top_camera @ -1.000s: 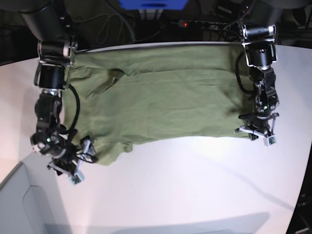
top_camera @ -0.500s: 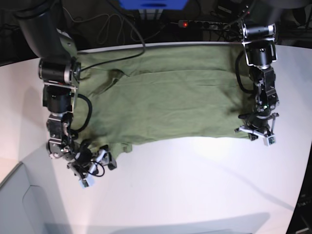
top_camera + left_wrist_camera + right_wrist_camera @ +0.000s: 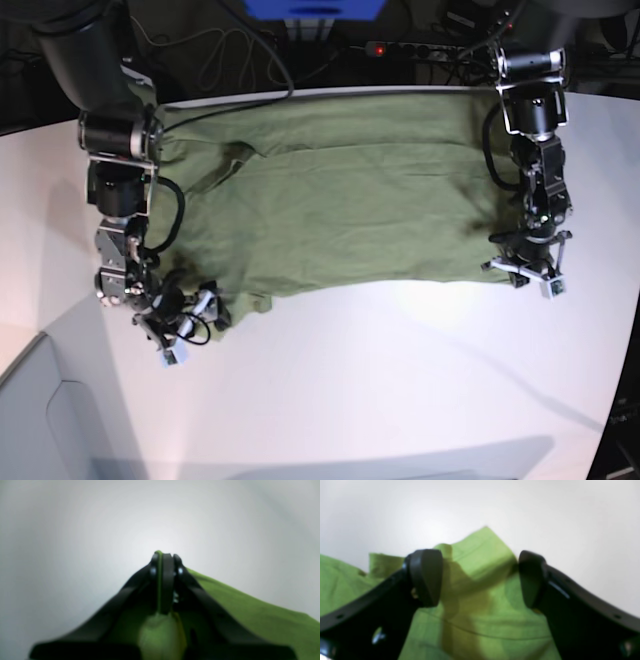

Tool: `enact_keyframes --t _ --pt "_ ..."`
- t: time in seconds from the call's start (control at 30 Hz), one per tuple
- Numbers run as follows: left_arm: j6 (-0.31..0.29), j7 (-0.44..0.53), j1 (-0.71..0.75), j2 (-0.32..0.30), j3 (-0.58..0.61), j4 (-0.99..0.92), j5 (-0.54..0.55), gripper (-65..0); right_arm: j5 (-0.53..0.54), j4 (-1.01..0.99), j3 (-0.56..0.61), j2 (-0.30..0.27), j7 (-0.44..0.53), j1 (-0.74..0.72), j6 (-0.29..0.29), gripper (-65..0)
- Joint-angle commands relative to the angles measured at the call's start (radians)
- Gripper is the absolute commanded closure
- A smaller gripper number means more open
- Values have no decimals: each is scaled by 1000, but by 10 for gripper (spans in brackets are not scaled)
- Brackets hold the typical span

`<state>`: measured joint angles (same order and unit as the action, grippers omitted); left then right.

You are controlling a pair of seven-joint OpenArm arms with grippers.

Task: Fold the T-shirt properly
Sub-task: 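Grasp the hem corners of the shirt with both grippers, then fold the hem up over the shirt toward the collar with both grippers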

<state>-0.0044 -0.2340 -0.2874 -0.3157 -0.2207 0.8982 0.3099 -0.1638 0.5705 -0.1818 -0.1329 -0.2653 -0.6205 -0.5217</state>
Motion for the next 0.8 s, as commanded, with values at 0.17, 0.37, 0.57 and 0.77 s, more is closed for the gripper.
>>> enact_keyframes --t 0.17,0.37,0.57,0.77 --pt "5 -52 0 -6 1 0 -7 0 13 23 0 -7 21 -26 -1 -125" --pt "5 -52 0 -6 1 3 -1 0 13 118 -2 -7 14 -3 -1 -3" --pt "5 -60 40 -6 1 138 -1 0 14 365 -8 -7 -82 104 -1 0" --pt "5 -61 95 -6 -6 238 1 0 14 569 -9 -7 -133 235 -1 0"
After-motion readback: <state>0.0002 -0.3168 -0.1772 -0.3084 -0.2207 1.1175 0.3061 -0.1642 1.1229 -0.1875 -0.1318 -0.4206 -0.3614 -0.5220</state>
